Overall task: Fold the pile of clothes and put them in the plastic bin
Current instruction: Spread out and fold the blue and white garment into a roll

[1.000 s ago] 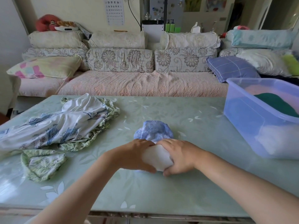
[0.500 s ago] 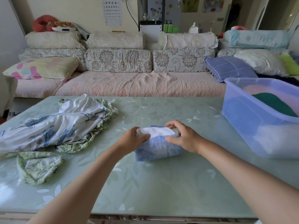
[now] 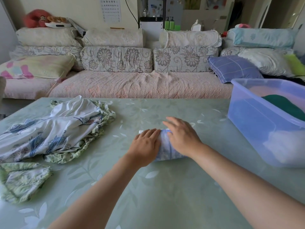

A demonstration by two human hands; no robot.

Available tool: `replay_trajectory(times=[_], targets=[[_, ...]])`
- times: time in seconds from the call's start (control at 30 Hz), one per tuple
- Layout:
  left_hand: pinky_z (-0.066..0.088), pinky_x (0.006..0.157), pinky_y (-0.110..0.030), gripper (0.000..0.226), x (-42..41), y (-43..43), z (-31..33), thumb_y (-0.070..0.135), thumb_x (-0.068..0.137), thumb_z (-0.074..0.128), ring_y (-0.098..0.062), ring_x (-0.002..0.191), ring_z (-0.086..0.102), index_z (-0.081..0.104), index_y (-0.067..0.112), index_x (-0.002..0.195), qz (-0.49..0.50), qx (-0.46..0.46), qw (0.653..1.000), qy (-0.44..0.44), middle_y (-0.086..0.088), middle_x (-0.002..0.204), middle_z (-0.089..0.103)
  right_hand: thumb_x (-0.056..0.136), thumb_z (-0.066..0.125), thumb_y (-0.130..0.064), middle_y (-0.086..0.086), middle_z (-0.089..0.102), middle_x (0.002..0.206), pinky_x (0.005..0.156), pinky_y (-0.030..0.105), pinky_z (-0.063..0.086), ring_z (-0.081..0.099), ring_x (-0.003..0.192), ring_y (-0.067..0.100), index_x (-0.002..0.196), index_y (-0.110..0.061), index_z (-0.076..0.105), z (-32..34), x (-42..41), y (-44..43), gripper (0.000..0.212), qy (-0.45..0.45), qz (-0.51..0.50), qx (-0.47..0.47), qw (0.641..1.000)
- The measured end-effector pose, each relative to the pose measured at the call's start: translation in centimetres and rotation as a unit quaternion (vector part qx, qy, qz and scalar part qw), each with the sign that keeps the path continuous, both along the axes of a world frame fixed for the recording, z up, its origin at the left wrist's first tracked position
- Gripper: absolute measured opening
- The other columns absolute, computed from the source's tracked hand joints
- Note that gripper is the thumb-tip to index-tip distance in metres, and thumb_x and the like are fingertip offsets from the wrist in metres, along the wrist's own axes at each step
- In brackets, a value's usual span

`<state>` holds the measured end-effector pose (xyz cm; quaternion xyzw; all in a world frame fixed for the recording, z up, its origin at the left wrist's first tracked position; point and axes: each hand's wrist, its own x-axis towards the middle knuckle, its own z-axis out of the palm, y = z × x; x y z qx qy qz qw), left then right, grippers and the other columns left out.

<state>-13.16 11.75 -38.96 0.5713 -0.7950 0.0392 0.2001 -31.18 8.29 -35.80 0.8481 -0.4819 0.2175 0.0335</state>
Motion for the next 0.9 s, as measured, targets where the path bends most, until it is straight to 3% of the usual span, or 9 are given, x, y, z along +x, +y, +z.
replay_trajectory(times=[0.23, 0.33, 0.4, 0.5, 0.57, 0.63, 0.7, 0.83, 0.9], targets=[[0.003, 0.123, -0.034, 0.082, 1.1, -0.7, -1.4, 0.065, 0.089, 0.011, -0.017, 0.151, 0.005, 0.017, 0.019, 0.156, -0.009, 0.165, 0.985, 0.058, 0.0, 0.163, 0.012, 0.104, 0.034, -0.044, 0.002, 0.01, 0.166, 0.124, 0.038, 0.011, 0.006, 0.153, 0.019, 0.16, -0.023, 0.007, -3.4, 0.3, 0.2, 0.065, 0.065, 0.001, 0.182, 0.981], [0.009, 0.122, -0.042, 0.063, 1.5, -0.8, -0.7, 0.053, 0.1, 0.034, -0.02, 0.15, 0.01, 0.017, 0.028, 0.156, 0.035, 0.231, 0.959, 0.158, 0.003, 0.163, 0.013, 0.104, 0.033, -0.047, 0.001, 0.002, 0.167, 0.124, 0.039, 0.008, 0.001, 0.154, 0.02, 0.16, -0.026, 0.004, -3.6, 0.5, 0.0, 0.067, 0.059, -0.006, 0.203, 0.977], [0.007, 0.121, -0.047, 0.064, 1.7, -0.9, -0.5, 0.059, 0.098, 0.03, -0.016, 0.149, 0.015, 0.015, 0.033, 0.155, 0.074, 0.248, 0.959, 0.113, 0.006, 0.162, 0.018, 0.104, 0.031, -0.049, 0.0, -0.003, 0.168, 0.124, 0.04, 0.005, -0.005, 0.154, 0.019, 0.16, -0.026, 0.001, -3.8, 0.4, 0.1, 0.067, 0.068, -0.01, 0.21, 0.975], [-0.001, 0.119, -0.049, 0.068, 1.6, -1.1, 0.4, 0.064, 0.097, 0.024, -0.02, 0.151, 0.006, 0.014, 0.03, 0.155, 0.123, 0.204, 0.971, -0.02, 0.001, 0.164, 0.011, 0.102, 0.023, -0.053, 0.001, -0.016, 0.166, 0.124, 0.044, -0.003, -0.018, 0.152, 0.019, 0.159, -0.022, -0.004, -3.6, 0.1, 0.6, 0.07, 0.112, -0.014, 0.158, 0.981], [-0.001, 0.12, -0.047, 0.066, 1.0, -0.8, 1.4, 0.057, 0.099, 0.024, -0.022, 0.151, 0.002, 0.018, 0.024, 0.155, 0.093, 0.078, 0.987, -0.109, -0.002, 0.165, 0.005, 0.097, 0.014, -0.057, 0.006, -0.013, 0.166, 0.124, 0.044, -0.003, -0.017, 0.152, 0.021, 0.16, -0.014, 0.005, -3.6, 0.0, 0.9, 0.076, 0.122, 0.011, 0.068, 0.99], [0.007, 0.121, -0.038, 0.061, 0.6, -0.6, 1.5, 0.047, 0.099, 0.025, -0.019, 0.15, 0.013, 0.022, 0.022, 0.155, 0.003, 0.009, 0.994, -0.107, 0.001, 0.163, 0.014, 0.092, 0.01, -0.056, 0.01, 0.003, 0.167, 0.125, 0.043, 0.006, -0.003, 0.154, 0.024, 0.158, -0.009, 0.016, -3.6, -0.1, 0.9, 0.081, 0.119, 0.042, 0.031, 0.991], [0.011, 0.122, -0.034, 0.064, 1.0, -0.5, 1.1, 0.048, 0.1, 0.033, -0.016, 0.15, 0.015, 0.016, 0.022, 0.156, -0.032, 0.073, 0.996, -0.052, 0.003, 0.163, 0.018, 0.09, 0.007, -0.056, 0.012, 0.014, 0.165, 0.125, 0.04, 0.01, 0.011, 0.154, 0.026, 0.157, -0.007, 0.02, -3.6, -0.3, 0.8, 0.084, 0.117, 0.05, 0.029, 0.991], [0.014, 0.122, -0.034, 0.118, 3.0, -0.6, 0.7, 0.084, 0.066, 0.047, -0.014, 0.15, 0.007, 0.003, 0.023, 0.157, -0.03, 0.23, 0.972, 0.026, 0.004, 0.164, 0.004, 0.08, 0.032, -0.058, 0.009, -0.002, 0.167, 0.12, 0.025, -0.004, -0.001, 0.154, 0.02, 0.16, -0.012, 0.003, -2.6, -1.2, 0.9, 0.096, 0.136, 0.065, 0.12, 0.981], [0.019, 0.12, -0.031, 0.13, 3.1, -0.7, 1.1, 0.078, 0.059, 0.066, -0.015, 0.149, 0.016, 0.002, 0.022, 0.157, -0.035, 0.257, 0.965, 0.035, 0.005, 0.164, 0.002, 0.079, 0.055, -0.046, 0.006, -0.008, 0.167, 0.122, 0.026, -0.002, -0.007, 0.154, 0.019, 0.159, -0.014, -0.004, -1.9, -1.4, 0.9, 0.105, 0.165, 0.072, 0.155, 0.971]])
